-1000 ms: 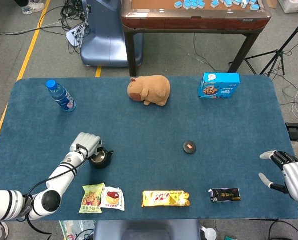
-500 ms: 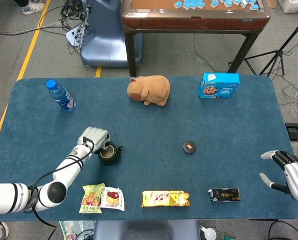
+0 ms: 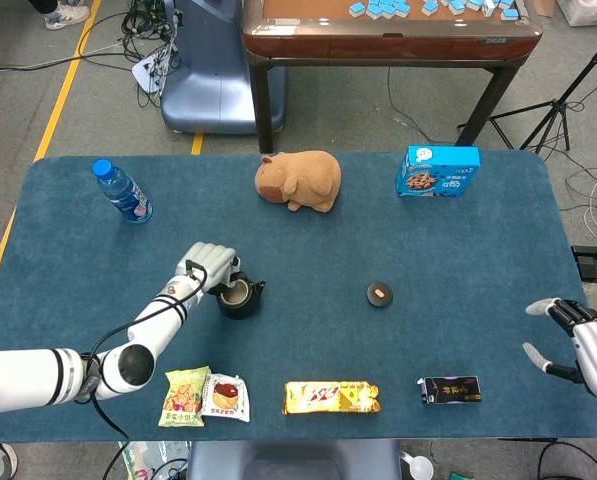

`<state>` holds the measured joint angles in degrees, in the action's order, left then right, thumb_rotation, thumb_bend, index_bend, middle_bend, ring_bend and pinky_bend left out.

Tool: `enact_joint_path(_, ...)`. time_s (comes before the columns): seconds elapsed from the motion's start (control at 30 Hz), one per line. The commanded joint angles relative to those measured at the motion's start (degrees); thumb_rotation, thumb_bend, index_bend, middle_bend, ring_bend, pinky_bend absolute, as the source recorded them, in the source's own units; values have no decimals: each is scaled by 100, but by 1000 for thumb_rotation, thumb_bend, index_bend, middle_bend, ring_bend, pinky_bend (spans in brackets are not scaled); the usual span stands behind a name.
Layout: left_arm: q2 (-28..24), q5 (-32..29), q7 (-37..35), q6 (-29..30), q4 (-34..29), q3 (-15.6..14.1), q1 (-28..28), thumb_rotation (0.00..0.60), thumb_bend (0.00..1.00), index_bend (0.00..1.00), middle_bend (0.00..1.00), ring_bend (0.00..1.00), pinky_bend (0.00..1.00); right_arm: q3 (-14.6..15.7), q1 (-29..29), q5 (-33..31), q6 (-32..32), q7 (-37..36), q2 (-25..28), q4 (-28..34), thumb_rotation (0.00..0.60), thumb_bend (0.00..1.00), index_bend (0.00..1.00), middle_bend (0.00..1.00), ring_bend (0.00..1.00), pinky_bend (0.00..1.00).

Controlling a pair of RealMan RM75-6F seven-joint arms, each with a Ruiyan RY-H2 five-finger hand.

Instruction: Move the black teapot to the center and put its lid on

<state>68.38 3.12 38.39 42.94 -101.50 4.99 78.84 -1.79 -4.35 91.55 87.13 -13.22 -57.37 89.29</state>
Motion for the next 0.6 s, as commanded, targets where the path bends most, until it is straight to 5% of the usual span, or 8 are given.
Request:
enact_joint_path(0.03,159,-57,-87,-92,211,0,106,600,987,574,772,505,742,-2,-5,-11,-14,-17,4,-9,600,264,371,367,315,434)
enact_joint_path(0.6,826,-454,-193,-235,994,-107,638,600,987,578,773,505,742,-17,1,-47,-10,-164,14,-75,600,263,371,367,315,434)
